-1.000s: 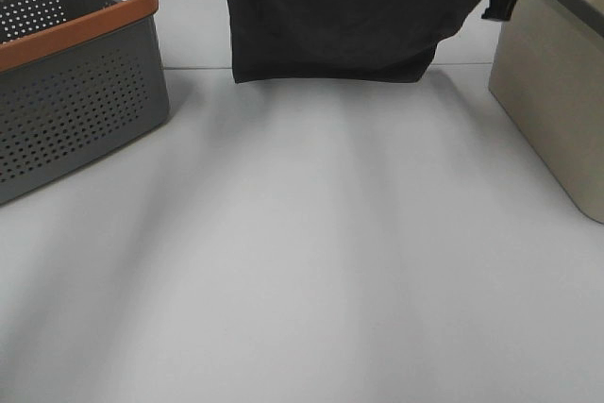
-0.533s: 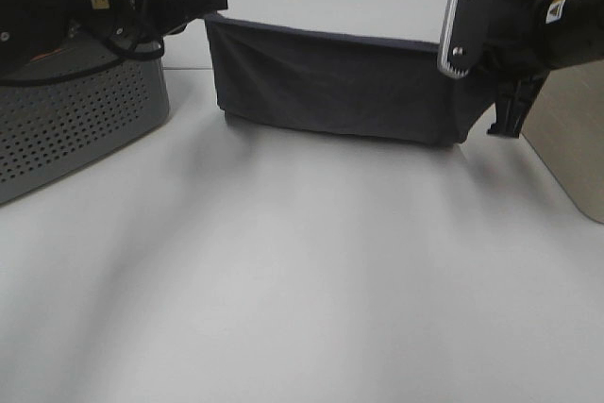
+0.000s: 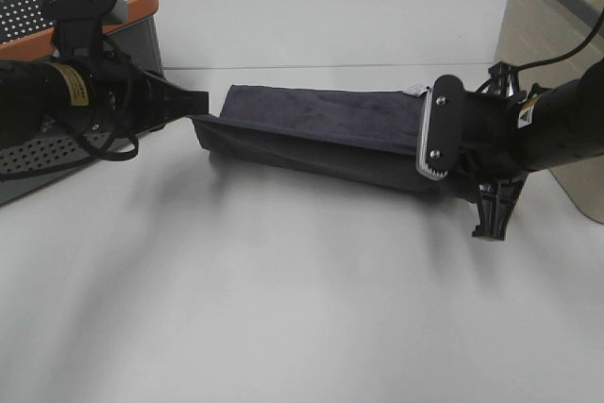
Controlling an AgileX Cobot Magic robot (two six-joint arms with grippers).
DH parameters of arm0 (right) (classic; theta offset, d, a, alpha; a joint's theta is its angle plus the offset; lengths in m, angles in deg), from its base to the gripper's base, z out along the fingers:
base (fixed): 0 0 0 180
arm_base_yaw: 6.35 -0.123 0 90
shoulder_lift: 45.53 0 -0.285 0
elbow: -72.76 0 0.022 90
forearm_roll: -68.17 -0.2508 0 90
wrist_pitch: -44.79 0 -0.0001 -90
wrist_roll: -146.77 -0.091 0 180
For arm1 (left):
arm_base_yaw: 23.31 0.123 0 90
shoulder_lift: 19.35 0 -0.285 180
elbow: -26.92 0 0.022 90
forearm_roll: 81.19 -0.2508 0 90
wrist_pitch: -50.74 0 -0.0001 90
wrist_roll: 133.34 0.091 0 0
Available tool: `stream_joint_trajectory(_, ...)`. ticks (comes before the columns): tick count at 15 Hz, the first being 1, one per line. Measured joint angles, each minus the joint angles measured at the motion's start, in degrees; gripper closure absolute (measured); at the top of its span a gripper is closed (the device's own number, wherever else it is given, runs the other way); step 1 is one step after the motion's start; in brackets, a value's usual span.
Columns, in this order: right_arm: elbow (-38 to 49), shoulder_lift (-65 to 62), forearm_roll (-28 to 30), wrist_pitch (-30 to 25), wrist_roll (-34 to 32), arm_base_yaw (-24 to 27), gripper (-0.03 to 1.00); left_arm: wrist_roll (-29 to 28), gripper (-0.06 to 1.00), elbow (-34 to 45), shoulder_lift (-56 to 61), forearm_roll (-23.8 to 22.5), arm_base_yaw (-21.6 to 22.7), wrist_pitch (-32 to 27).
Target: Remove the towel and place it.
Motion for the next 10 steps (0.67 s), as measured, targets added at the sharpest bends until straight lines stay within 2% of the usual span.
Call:
stream_joint_trajectory(2, 0.57, 2.01, -0.06, -0.40, 0.00, -2.29, 0.95, 0.00, 0.94, 2.29, 0.06, 0.34, 0.17, -0.46)
stream_joint_trajectory(6, 0.57, 4.18, -1.89, -0.63, -1.32, -3.44, 0.95, 0.00, 0.94, 4.93, 0.11, 0.63, 0.34, -2.29)
stream_joint_trajectory(7, 0.57, 4.18, -2.75, -1.15, -1.60, -3.44, 0.92, 0.00, 0.94, 5.04, 0.11, 0.86, 0.34, -3.90)
stream_joint_trajectory(9, 0.92, 4.35, -3.32, -2.41, -1.60, -3.32, 0.71, 0.00, 0.87, 5.21, 0.17, 1.26, 0.86, -8.14)
stream_joint_trajectory(10, 0.92, 4.53, -3.32, -2.46, -1.60, -3.32, 0.60, 0.00, 0.77, 5.21, 0.17, 1.26, 0.86, -9.11)
